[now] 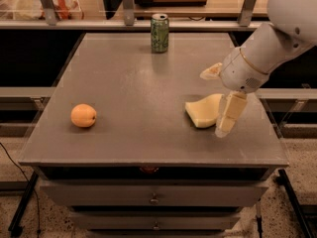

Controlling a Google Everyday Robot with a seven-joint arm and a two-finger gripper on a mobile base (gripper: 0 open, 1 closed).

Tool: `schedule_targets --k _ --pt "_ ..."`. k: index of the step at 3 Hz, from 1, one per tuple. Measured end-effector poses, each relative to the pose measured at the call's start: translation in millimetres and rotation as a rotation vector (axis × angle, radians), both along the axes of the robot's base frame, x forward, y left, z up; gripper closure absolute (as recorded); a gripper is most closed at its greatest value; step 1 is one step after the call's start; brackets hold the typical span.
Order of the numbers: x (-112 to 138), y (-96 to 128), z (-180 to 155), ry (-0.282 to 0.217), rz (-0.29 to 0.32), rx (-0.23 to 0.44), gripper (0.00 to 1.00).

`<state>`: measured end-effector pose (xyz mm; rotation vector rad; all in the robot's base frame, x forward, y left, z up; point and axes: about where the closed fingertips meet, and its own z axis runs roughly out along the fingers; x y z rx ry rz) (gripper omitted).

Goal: Move sponge near green can

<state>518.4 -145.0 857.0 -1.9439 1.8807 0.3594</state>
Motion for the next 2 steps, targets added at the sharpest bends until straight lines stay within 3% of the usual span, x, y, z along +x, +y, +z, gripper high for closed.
schedule_targets --k 2 --pt "0.5 10.5 -19.5 0.034 0.03 0.045 0.0"
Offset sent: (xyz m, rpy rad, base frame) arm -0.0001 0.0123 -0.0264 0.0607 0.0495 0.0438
